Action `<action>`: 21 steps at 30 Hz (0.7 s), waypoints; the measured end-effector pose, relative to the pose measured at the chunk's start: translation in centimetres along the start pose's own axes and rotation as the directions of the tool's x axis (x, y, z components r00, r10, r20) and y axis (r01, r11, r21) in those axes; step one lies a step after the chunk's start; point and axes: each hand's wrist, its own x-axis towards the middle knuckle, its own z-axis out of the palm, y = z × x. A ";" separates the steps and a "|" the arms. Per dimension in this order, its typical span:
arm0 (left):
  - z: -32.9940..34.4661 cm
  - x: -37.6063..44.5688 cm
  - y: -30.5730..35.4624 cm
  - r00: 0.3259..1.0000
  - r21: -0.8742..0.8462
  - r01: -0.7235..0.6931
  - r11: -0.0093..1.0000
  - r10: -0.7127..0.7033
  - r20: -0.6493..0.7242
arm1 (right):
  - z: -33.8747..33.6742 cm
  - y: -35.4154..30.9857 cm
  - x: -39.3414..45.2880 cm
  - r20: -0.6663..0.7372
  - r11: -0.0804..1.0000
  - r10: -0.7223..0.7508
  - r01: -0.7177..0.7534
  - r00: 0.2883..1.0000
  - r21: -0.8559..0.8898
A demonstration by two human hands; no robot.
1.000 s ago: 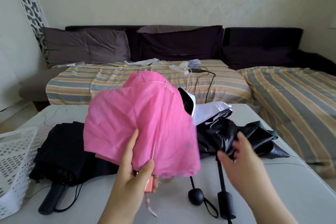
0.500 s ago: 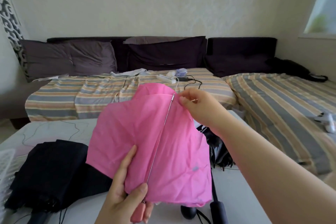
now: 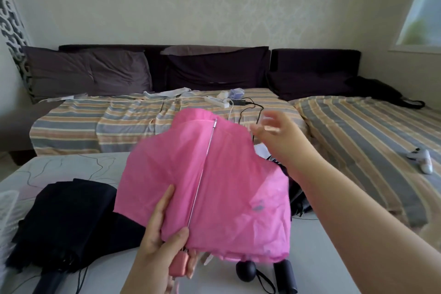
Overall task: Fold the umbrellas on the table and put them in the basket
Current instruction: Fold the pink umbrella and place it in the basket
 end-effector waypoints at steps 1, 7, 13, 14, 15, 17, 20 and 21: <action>-0.1 0.3 0.0 1.000 -0.016 0.010 1.000 -0.011 -0.027 | -0.2 0.5 -1.3 -0.100 0.999 -0.013 0.009 0.995 -0.037; 0.3 0.9 -0.7 0.985 -0.198 0.078 0.977 -0.107 -0.139 | 3.4 6.6 -10.8 0.116 0.824 0.553 -0.562 0.825 0.072; 0.2 0.5 -1.0 0.983 -0.298 0.095 0.950 -0.136 -0.120 | 5.8 8.6 -10.9 0.367 0.389 0.649 -0.705 0.666 0.592; 0.2 0.4 -1.0 0.983 -0.302 0.091 0.949 -0.133 -0.125 | 5.8 8.4 -10.7 0.348 0.403 0.630 -0.675 0.694 0.618; 0.3 0.4 -1.0 0.982 -0.301 0.094 0.949 -0.138 -0.130 | 5.8 8.4 -10.6 0.356 0.398 0.609 -0.662 0.708 0.636; 0.4 0.4 -1.1 0.979 -0.280 0.111 0.954 -0.154 -0.136 | 5.8 8.0 -10.5 0.395 0.361 0.580 -0.660 0.712 0.659; 0.8 0.4 -1.3 0.970 -0.199 0.150 0.969 -0.183 -0.159 | 5.1 7.5 -10.4 0.276 0.398 0.540 -0.530 0.795 0.748; 0.9 0.3 -1.5 0.967 -0.171 0.164 0.971 -0.193 -0.166 | 4.7 6.9 -10.4 0.225 0.447 0.476 -0.454 0.850 0.771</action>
